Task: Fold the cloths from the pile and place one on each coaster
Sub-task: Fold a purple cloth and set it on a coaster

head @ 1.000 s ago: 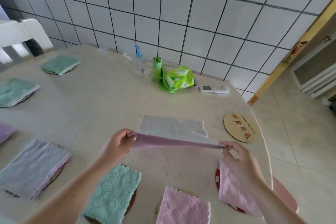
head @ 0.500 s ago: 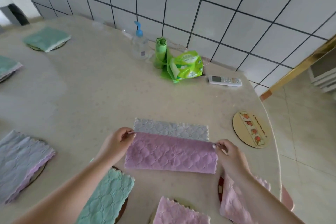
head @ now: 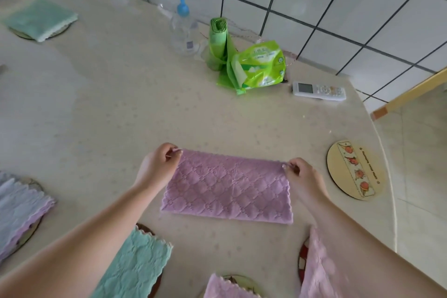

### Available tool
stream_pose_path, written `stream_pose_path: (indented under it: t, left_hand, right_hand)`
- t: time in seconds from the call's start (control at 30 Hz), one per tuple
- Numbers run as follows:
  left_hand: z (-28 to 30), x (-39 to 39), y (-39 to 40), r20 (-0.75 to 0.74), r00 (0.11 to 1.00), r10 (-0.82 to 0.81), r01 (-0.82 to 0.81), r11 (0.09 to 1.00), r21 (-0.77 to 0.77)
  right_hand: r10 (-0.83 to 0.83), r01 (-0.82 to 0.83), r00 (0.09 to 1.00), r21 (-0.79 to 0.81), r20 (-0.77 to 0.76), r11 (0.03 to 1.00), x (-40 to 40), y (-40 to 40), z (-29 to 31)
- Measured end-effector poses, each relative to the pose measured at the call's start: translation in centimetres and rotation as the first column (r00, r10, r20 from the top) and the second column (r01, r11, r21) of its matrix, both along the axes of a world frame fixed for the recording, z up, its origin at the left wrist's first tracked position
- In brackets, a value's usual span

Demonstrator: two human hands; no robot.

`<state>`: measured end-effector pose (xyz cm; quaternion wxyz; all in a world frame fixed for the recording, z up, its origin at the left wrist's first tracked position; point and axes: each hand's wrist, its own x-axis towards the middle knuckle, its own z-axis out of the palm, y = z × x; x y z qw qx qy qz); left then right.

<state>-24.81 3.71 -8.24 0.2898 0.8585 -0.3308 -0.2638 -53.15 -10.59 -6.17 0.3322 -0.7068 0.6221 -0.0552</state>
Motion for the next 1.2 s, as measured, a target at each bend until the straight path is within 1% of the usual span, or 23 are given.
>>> stream_pose_path:
  t: [0.13,0.2,0.27,0.3,0.33,0.37,0.4,0.43,0.5,0.53,0.57,0.6,0.63,0.67,0.77,0.83,0.93,1.0,1.07,1.1,1.13,1.17,1.2]
  left_hand:
    - [-0.3,0.1,-0.4,0.029,1.000,-0.004,0.004,1.000,0.028]
    - [-0.4,0.1,-0.6,0.003,1.000,0.003,-0.004,1.000,0.030]
    - [-0.1,0.0,-0.5,-0.026,0.997,0.078,-0.079,0.997,-0.026]
    - [0.0,-0.3,-0.4,0.002,0.994,0.113,-0.112,0.991,-0.076]
    - [0.1,-0.8,-0.2,0.052,0.992,0.116,-0.109,0.985,-0.133]
    - [0.2,-1.7,0.0,0.112,0.991,0.078,-0.056,0.981,-0.185]
    - [0.1,-2.8,0.2,0.174,0.985,-0.005,0.042,0.977,-0.211]
    - [-0.1,-4.1,0.3,0.233,0.966,-0.115,0.164,0.965,-0.205]
    - [-1.1,-6.8,0.3,0.354,0.876,-0.327,0.396,0.907,-0.144]
    - [-1.7,-8.0,0.3,0.403,0.820,-0.407,0.482,0.870,-0.101]
    - [-2.2,-8.9,0.2,0.433,0.774,-0.462,0.533,0.844,-0.053]
    - [-2.6,-9.5,0.2,0.447,0.747,-0.491,0.551,0.835,-0.003]
    - [-3.0,-9.8,0.3,0.454,0.732,-0.508,0.549,0.834,0.047]
    - [-3.3,-9.8,0.5,0.460,0.722,-0.516,0.540,0.837,0.090]
    - [-3.9,-8.9,1.0,0.478,0.703,-0.526,0.495,0.845,0.202]
    - [-4.0,-8.1,1.3,0.487,0.709,-0.511,0.444,0.859,0.255]
    - [-3.9,-6.8,1.7,0.483,0.745,-0.461,0.363,0.887,0.287]
    - [-3.9,-6.1,1.9,0.459,0.789,-0.407,0.315,0.911,0.267]
    - [-3.7,-5.4,2.0,0.404,0.851,-0.336,0.267,0.939,0.218]
    - [-3.4,-5.3,2.1,0.395,0.861,-0.320,0.268,0.946,0.184]
    - [-2.9,-5.4,2.4,0.412,0.848,-0.333,0.309,0.943,0.125]
    - [-2.3,-5.8,2.8,0.433,0.821,-0.372,0.394,0.918,0.042]
    - [-1.9,-6.5,3.3,0.453,0.777,-0.437,0.506,0.861,-0.039]
  right_hand:
    - [0.000,0.000,1.000,-0.022,0.000,1.000,0.2,-0.5,-0.7]
    - [-0.027,0.027,0.999,-0.020,0.019,0.999,0.4,-0.5,-0.7]
    - [-0.070,0.074,0.996,-0.060,0.061,0.995,0.8,-0.2,-0.7]
    - [-0.063,0.071,0.996,-0.118,0.068,0.991,0.9,0.1,-0.8]
    - [-0.029,0.041,0.997,-0.192,0.065,0.980,1.1,0.6,-0.9]
    - [0.033,-0.016,0.998,-0.258,0.061,0.966,1.6,1.3,-1.0]
    - [0.120,-0.104,0.992,-0.300,0.037,0.948,2.2,2.0,-1.0]
    - [0.223,-0.210,0.975,-0.312,0.007,0.927,2.8,2.7,-1.2]
    - [0.414,-0.424,0.905,-0.274,-0.096,0.863,4.4,4.3,-1.7]
    - [0.475,-0.496,0.868,-0.226,-0.145,0.838,5.2,5.1,-2.1]
    - [0.506,-0.536,0.843,-0.200,-0.186,0.820,5.8,5.8,-2.7]
    - [0.510,-0.550,0.832,-0.202,-0.218,0.810,6.2,6.5,-3.3]
    - [0.499,-0.549,0.831,-0.219,-0.244,0.807,6.4,7.0,-3.8]
    - [0.500,-0.558,0.820,-0.196,-0.279,0.806,6.3,7.2,-4.0]
    - [0.505,-0.609,0.763,-0.189,-0.403,0.770,4.5,6.6,-5.2]
    - [0.478,-0.604,0.757,-0.198,-0.444,0.772,3.0,5.8,-5.3]
    - [0.444,-0.579,0.751,-0.165,-0.489,0.799,1.2,5.0,-5.1]
    - [0.427,-0.557,0.755,-0.143,-0.498,0.818,0.2,4.4,-4.9]
    - [0.418,-0.559,0.758,-0.167,-0.502,0.812,-0.3,4.0,-4.6]
    - [0.420,-0.559,0.768,-0.186,-0.483,0.808,-0.1,3.7,-4.3]
    - [0.423,-0.552,0.788,-0.209,-0.447,0.807,0.3,3.4,-3.9]
    - [0.429,-0.545,0.811,-0.247,-0.398,0.801,0.8,3.1,-3.6]
    - [0.442,-0.538,0.830,-0.279,-0.340,0.796,1.6,2.8,-3.4]
